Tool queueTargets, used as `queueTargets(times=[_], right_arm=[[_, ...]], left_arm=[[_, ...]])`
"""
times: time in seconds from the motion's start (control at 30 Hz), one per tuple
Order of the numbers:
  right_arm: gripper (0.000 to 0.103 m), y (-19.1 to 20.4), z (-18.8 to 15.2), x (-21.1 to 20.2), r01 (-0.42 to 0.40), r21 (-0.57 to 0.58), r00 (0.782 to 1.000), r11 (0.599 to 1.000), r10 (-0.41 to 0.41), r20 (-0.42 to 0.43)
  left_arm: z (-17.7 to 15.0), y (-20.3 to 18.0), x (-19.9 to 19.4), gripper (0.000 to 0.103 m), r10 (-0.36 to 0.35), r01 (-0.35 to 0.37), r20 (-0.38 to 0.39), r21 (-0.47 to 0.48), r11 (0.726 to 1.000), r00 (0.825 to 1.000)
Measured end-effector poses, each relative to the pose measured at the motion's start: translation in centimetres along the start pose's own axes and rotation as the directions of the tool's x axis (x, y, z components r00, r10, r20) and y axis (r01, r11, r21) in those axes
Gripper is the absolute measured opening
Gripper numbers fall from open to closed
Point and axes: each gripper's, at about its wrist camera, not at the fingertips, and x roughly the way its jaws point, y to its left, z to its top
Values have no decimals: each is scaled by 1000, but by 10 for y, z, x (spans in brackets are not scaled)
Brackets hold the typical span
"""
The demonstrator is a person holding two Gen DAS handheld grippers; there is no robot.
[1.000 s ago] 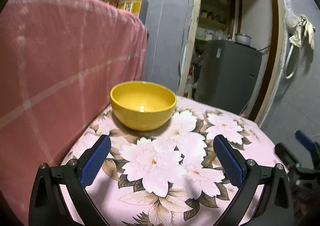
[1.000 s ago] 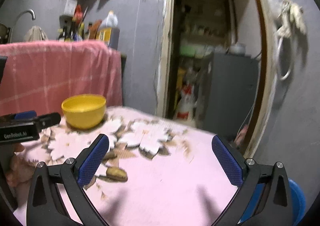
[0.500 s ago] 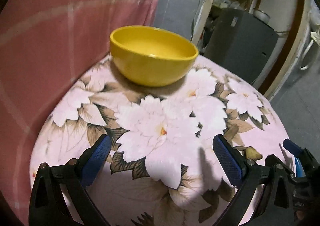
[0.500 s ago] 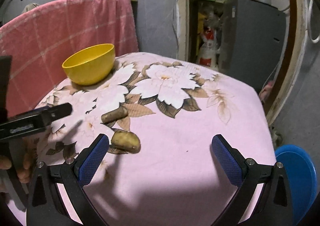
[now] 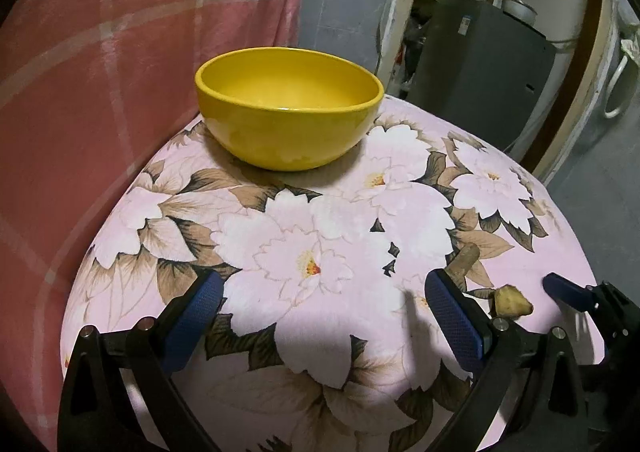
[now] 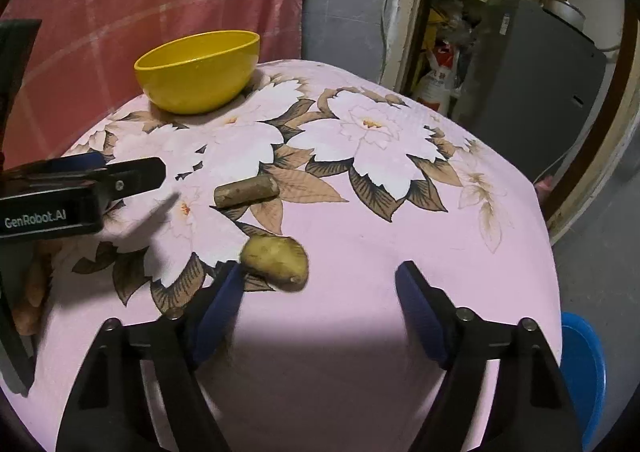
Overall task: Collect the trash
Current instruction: 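Grasp the tan cork stub with the left tool while the right tool grasps the brown lump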
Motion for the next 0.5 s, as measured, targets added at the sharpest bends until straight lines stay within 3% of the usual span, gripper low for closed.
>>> queueTargets(times=[0.07,0.17,0.3,0.5], right_arm=[[58,-2,-1,1,-29,9,1000,1000,29,-5],[36,-5,-2,-1,-70,22,998,997,70,1],[19,-11,-4,-2,-86,68,996,994,85,15],[15,-32,-7,-4,-143,191,990,971,136,47]], left_arm=[[0,-4,1,90,-4,4,-4,20,1000,1000],[1,-12,3,71,-22,23,-15,57,998,1000],[2,-22,4,59,-83,85,-23,103,991,996],[5,-46,11,52,-156,165,-65,191,968,986]])
